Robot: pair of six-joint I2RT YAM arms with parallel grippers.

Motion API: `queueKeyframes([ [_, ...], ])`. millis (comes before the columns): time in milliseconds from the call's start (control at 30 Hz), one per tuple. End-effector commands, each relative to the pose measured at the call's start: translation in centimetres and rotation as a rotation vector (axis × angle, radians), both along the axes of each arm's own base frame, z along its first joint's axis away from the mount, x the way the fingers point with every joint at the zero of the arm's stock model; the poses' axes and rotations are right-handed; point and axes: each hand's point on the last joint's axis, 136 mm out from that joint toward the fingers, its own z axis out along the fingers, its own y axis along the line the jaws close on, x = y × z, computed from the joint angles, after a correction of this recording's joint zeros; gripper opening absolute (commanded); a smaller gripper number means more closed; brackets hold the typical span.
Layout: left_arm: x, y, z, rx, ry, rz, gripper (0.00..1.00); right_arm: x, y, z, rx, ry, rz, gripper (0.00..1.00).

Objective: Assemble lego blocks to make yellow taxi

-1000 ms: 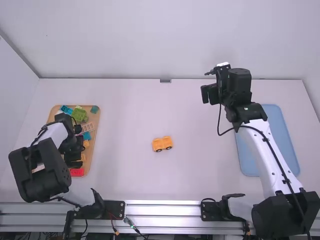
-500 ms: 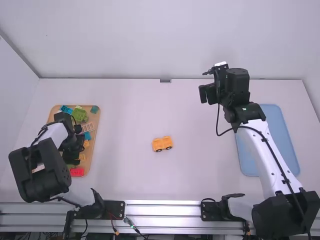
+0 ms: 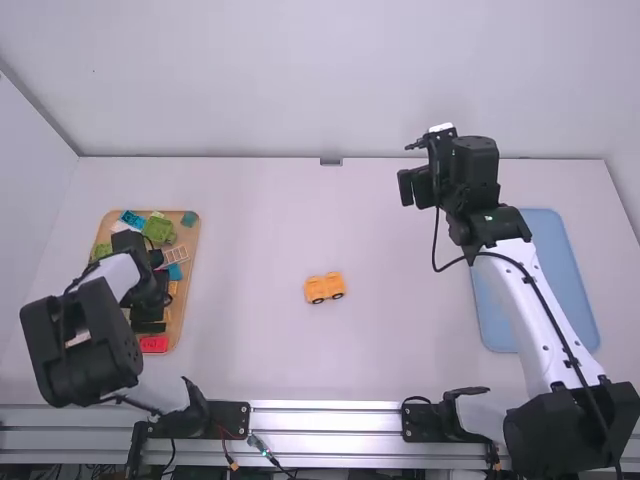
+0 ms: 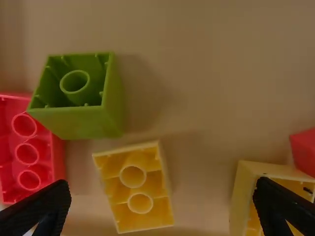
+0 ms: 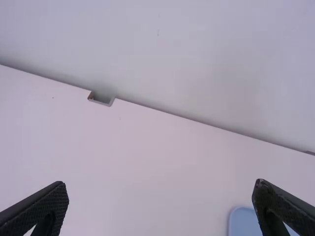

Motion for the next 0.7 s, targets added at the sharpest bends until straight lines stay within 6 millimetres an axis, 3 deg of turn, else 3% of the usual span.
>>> queueKeyframes([
  [0,-1.1,-0.9,-0.8,-0.032,0.031,0.0,0.99,0.4,0.0,1.3,0.008,-0.03,-0.003,0.99],
  [467,-0.3,0.1,2.6,-0.016,0.07,0.005,0.98,0.4,0.0,1.3,0.008,-0.027,-0.002,0.99],
  [667,-1.3,-0.5,2.4,-0.04,0.107,0.005,0.98,0.4,0.0,1.3,0.007,-0.028,-0.005,0.99],
])
